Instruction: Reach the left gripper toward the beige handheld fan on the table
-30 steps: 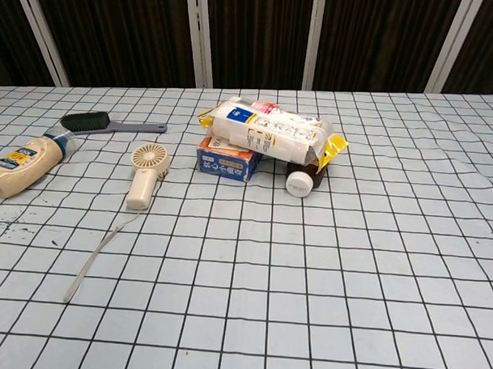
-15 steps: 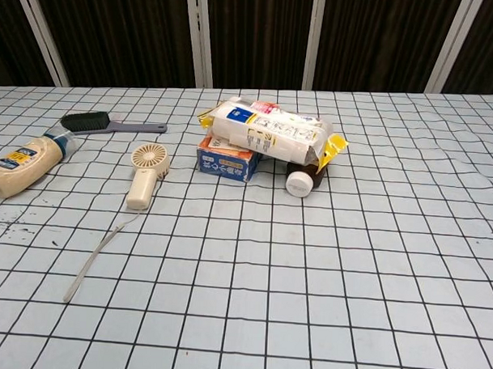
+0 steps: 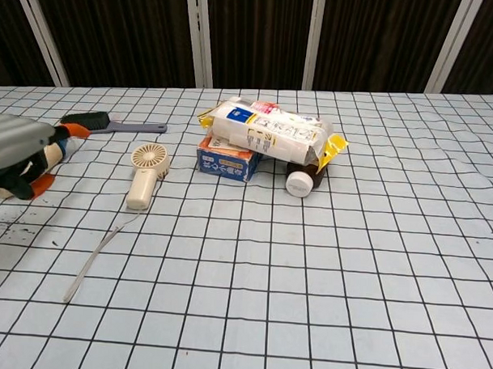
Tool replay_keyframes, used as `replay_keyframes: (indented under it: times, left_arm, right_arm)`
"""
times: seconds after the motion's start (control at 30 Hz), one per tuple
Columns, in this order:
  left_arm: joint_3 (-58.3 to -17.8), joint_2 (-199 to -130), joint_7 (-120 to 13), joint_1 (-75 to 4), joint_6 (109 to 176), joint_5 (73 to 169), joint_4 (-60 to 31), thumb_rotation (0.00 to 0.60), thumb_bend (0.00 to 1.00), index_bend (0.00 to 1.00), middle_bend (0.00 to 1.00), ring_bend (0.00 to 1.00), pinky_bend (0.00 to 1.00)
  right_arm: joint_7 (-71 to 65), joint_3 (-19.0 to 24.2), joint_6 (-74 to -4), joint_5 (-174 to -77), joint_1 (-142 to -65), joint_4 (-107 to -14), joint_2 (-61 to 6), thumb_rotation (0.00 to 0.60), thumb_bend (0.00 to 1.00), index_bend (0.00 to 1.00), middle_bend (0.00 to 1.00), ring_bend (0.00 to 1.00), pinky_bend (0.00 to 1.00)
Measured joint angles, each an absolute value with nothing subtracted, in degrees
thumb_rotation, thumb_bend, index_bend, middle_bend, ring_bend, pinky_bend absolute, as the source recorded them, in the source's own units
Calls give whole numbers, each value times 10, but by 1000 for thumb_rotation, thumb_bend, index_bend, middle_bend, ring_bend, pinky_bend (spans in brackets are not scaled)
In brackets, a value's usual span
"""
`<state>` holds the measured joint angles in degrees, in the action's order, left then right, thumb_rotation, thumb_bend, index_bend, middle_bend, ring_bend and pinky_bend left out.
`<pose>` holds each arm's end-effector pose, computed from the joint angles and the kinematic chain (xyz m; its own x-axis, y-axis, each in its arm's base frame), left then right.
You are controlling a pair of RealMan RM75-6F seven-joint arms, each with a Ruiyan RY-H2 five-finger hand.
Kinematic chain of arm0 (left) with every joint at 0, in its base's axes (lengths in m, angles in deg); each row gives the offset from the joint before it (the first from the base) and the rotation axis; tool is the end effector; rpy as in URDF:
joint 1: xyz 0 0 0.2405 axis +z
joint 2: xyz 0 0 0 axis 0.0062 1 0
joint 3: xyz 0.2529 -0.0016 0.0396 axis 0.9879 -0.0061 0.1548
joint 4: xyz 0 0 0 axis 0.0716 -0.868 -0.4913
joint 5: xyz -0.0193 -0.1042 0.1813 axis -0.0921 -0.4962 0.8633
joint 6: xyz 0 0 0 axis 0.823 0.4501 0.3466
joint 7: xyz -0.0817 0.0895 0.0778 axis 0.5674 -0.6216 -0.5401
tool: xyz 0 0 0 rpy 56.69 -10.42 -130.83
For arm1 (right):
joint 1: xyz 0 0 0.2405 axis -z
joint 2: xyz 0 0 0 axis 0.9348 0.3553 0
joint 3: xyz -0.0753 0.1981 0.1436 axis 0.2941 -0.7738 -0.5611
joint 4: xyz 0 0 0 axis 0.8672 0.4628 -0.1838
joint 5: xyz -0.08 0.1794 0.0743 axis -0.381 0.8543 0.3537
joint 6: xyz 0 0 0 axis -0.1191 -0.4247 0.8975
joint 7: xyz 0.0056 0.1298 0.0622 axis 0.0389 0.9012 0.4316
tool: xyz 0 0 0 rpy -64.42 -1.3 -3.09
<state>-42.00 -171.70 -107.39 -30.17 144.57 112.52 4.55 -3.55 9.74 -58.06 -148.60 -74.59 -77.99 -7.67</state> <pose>-0.1986 0.3024 -0.0042 0.6877 0.2255 0.6901 0.7236 -0.1357 -0.6768 -0.3134 -0.1850 0.1586 0.4028 -0.0317 0.9148 -0.9153 -0.0224 0.4022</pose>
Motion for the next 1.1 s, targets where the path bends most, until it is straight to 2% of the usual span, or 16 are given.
replay_keyframes:
  times: [0.27,0.77,1.1]
  left_arm:
    - [-417,-1779,-1101,-345,1444,1094,-1,600,716,24,906,677,641]
    - [-384,-1786,-1098,-353,1465,1102,31,600,718,26,906,677,642]
    - [-381,-1790,-1095,-360,1472,1094,22,600,739,28,907,677,642]
  right_arm:
    - [-25,99,-578,-1489,-747,-778,-74,600,279,35,0,0,0]
    - [-31,99,-579,-1488,-747,-779,-74,600,279,35,0,0,0]
    - [-32,99,-579,-1488,-747,-779,-75,600,279,35,0,0,0]
